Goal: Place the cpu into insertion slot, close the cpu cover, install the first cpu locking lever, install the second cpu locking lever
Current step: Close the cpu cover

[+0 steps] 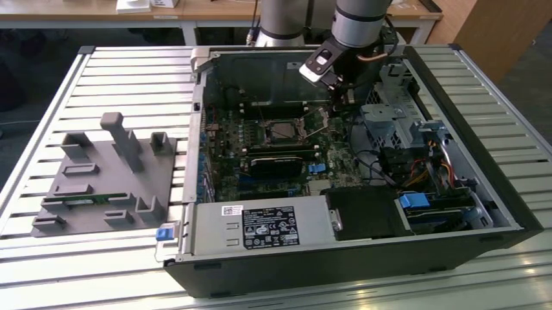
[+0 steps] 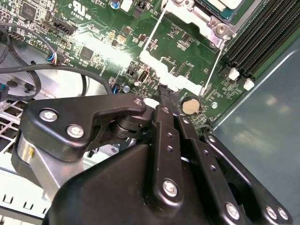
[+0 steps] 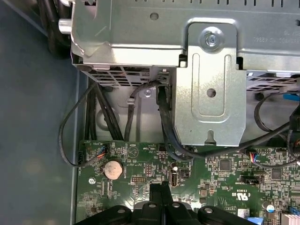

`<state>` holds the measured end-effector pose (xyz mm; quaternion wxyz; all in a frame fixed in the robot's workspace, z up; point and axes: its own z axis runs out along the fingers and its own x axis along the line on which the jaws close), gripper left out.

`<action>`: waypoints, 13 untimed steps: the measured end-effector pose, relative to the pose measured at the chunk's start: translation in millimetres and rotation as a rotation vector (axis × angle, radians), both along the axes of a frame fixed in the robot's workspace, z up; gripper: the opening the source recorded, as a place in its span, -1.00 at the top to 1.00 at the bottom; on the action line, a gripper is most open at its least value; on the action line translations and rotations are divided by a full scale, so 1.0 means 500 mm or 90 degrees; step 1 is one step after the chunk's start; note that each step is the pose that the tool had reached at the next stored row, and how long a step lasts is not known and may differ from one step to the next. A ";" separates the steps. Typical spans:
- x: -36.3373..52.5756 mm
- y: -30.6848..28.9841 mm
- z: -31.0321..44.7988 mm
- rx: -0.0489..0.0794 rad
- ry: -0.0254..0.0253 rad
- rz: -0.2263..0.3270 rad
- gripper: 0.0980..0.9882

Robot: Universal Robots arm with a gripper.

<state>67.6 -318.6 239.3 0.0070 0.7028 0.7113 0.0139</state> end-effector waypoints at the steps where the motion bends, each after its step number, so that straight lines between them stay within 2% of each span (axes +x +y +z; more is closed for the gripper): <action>1: 0.000 0.000 0.000 0.000 0.0001 0.000 0.98; 9: 0.007 0.000 -0.003 0.000 0.0020 0.000 0.98; 13: 0.005 0.000 -0.005 0.000 0.0022 0.000 0.98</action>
